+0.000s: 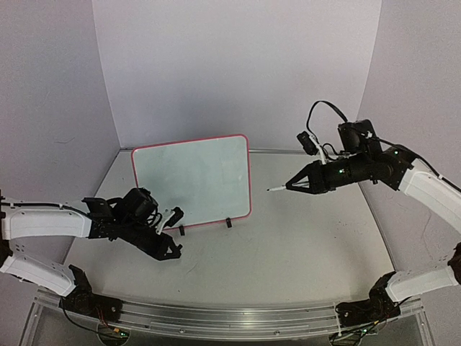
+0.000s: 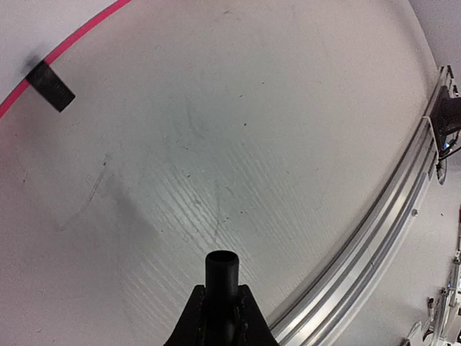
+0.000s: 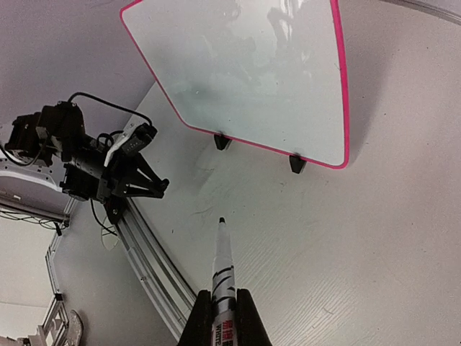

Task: Write a sentence on the whiteboard
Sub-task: Place the pen cap at the center of the board, then hold the whiteboard on the whiteboard stand.

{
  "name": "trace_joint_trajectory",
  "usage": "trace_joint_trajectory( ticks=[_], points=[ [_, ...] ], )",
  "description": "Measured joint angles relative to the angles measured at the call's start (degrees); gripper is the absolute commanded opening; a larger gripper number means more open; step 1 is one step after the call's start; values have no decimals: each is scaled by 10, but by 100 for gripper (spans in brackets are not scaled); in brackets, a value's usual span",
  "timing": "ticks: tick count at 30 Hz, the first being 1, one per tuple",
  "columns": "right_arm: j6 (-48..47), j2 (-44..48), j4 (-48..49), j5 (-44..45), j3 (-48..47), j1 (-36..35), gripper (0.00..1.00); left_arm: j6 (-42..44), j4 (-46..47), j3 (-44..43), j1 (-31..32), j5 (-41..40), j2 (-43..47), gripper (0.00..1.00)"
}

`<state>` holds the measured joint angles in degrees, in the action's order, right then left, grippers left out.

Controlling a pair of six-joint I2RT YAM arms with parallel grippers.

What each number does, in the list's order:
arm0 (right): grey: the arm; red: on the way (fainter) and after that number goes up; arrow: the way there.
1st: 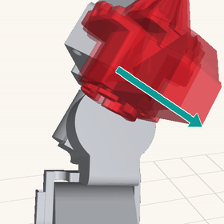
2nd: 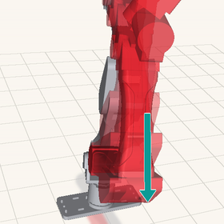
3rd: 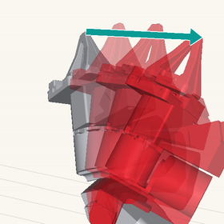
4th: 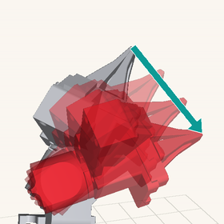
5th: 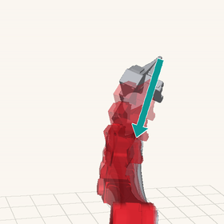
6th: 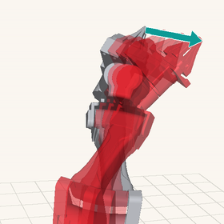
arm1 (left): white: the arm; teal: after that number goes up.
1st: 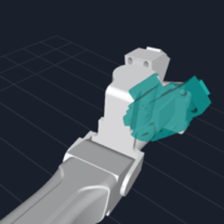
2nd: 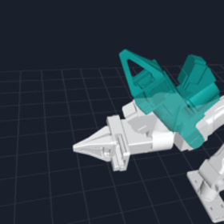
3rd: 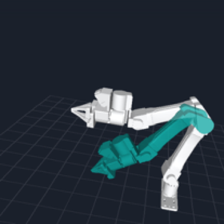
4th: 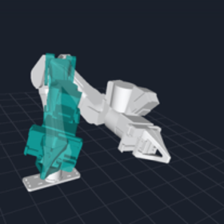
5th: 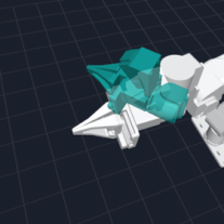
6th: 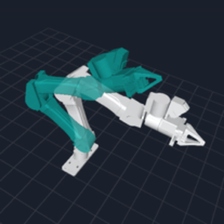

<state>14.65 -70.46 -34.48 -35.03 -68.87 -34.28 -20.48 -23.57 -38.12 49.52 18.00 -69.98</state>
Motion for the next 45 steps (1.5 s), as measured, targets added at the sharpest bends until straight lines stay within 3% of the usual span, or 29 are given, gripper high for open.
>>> trace_joint_trajectory(
  ticks=[11, 23, 37, 45],
  points=[
    [43, 50, 68, 51, 53, 0, 0, -75, 61, 27, 0, -75, -55, 23],
    [56, 63, 82, 70, 74, 0, 0, -75, 49, 15, 0, -107, -83, 76],
    [71, 81, 109, 95, 93, 0, 0, -21, -147, -144, -4, -126, -4, 80],
    [79, 104, 133, 101, 102, -10, 0, 82, -238, -251, -102, -109, 39, 80]
  ],
)
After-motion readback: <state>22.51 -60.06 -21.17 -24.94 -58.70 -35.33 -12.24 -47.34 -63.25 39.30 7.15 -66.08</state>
